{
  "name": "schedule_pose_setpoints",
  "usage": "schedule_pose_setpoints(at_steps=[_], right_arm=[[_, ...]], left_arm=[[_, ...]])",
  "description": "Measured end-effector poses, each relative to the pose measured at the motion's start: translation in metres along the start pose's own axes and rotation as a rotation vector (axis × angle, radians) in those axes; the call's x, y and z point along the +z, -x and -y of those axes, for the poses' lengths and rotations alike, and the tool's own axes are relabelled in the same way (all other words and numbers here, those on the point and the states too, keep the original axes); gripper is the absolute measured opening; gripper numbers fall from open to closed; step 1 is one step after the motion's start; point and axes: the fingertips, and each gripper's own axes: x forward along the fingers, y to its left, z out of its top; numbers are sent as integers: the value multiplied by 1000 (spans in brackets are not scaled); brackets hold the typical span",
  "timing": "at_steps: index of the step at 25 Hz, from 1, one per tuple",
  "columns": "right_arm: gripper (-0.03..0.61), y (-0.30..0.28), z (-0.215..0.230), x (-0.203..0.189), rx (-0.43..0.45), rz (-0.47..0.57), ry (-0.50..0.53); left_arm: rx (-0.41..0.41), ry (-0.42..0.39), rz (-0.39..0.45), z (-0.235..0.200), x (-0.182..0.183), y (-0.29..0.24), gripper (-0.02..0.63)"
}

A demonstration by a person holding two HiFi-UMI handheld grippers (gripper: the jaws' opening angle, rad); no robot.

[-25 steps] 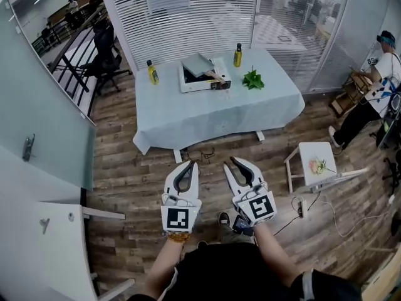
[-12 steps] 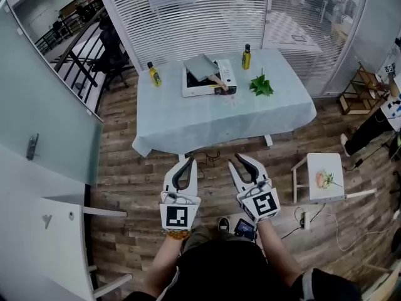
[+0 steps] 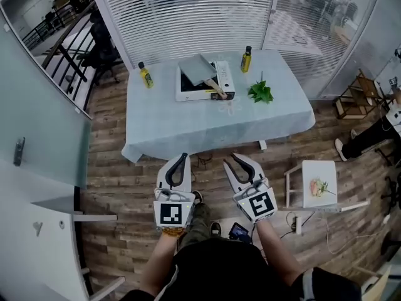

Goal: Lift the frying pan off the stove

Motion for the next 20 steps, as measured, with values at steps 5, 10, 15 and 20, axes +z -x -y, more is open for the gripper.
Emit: schedule_pose_setpoints(at_steps=[5, 10, 15, 20], right_arm=[[66, -48, 27, -1, -8, -36, 56], [64, -98, 47, 2, -6, -59, 55], [69, -141, 65, -6, -25, -93, 29], [74, -171, 78, -6, -40, -115, 44]], left_arm=[[-41, -2, -15, -29, -15, -50, 15], [-88, -4, 27, -61, -12, -93, 15], [-104, 24, 43, -94, -22, -126, 15], [-101, 37, 26, -120, -36, -149, 15]])
